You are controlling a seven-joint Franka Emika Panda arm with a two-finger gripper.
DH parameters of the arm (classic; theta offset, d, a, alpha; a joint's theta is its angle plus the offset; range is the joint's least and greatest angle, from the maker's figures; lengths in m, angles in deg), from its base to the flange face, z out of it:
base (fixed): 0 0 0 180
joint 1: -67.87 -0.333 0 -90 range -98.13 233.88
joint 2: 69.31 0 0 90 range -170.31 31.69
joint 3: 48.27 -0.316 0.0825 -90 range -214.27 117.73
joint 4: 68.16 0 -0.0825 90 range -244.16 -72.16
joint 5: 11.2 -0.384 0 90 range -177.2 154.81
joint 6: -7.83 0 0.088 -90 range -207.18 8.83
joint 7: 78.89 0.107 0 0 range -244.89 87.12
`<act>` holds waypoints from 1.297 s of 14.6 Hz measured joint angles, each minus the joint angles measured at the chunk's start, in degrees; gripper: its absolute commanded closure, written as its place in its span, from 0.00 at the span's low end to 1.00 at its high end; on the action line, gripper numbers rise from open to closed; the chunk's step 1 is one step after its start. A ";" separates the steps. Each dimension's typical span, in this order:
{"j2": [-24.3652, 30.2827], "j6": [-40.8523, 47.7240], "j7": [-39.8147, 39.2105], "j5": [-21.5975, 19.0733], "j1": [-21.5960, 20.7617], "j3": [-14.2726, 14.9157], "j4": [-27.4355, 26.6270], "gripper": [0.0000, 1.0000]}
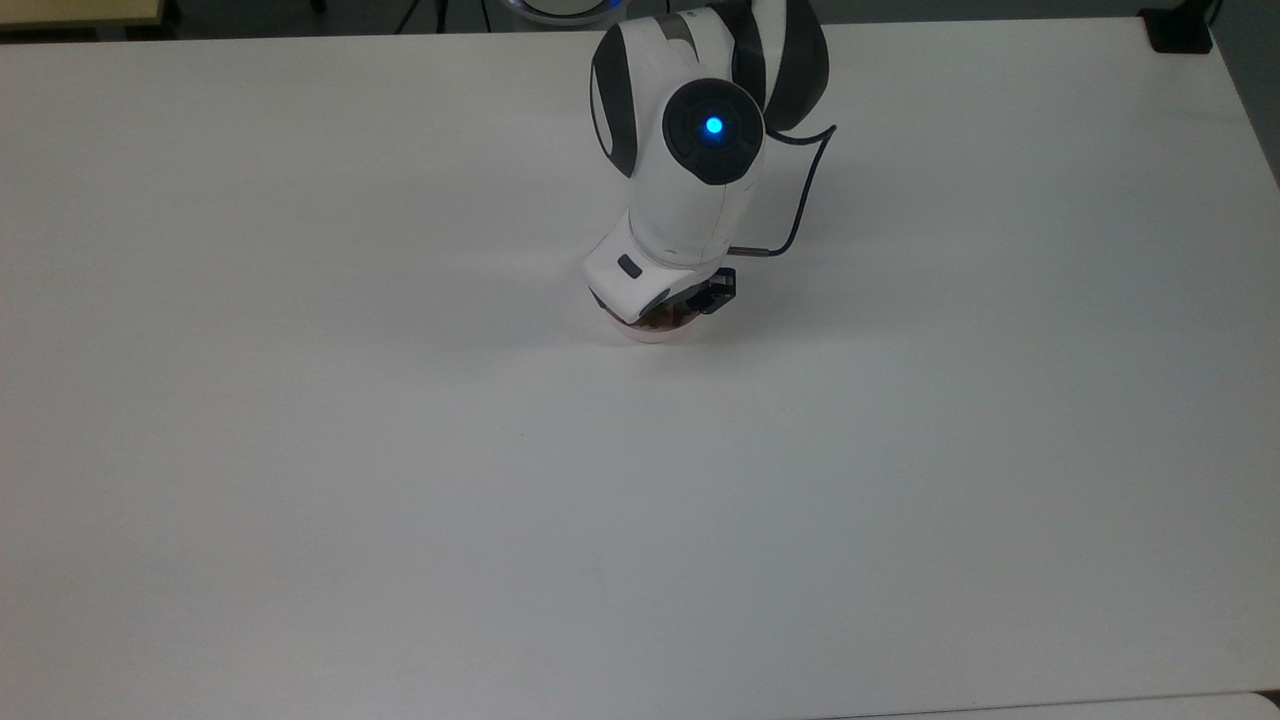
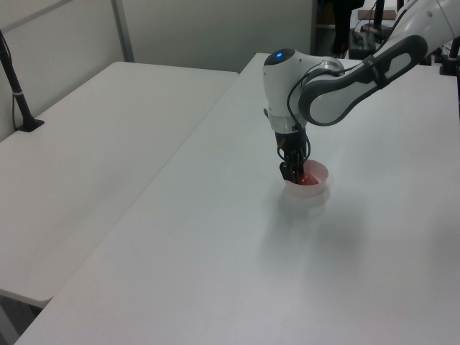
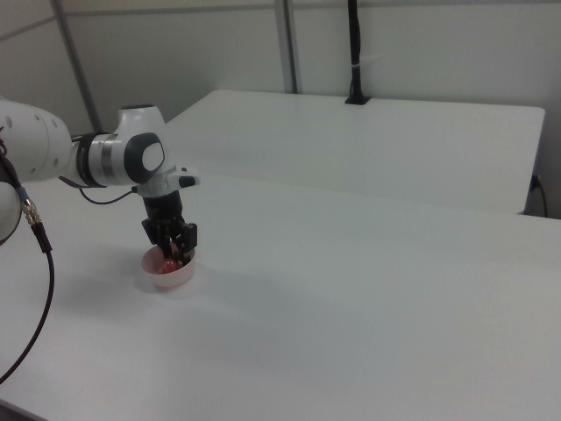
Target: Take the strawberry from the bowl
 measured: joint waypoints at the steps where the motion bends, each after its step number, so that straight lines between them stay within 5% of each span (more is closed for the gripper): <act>1: 0.21 0.00 0.02 0.00 0.05 0.00 0.10 0.47; 5: 0.65 0.00 0.03 0.00 0.18 0.00 0.18 0.29; 11: 0.73 2.00 0.04 0.00 -0.03 -0.15 -0.40 0.24; 16: 1.66 3.15 0.59 0.00 -0.07 -1.42 -1.01 0.65; 19: 2.35 3.16 0.60 0.01 0.12 -1.42 -1.19 0.70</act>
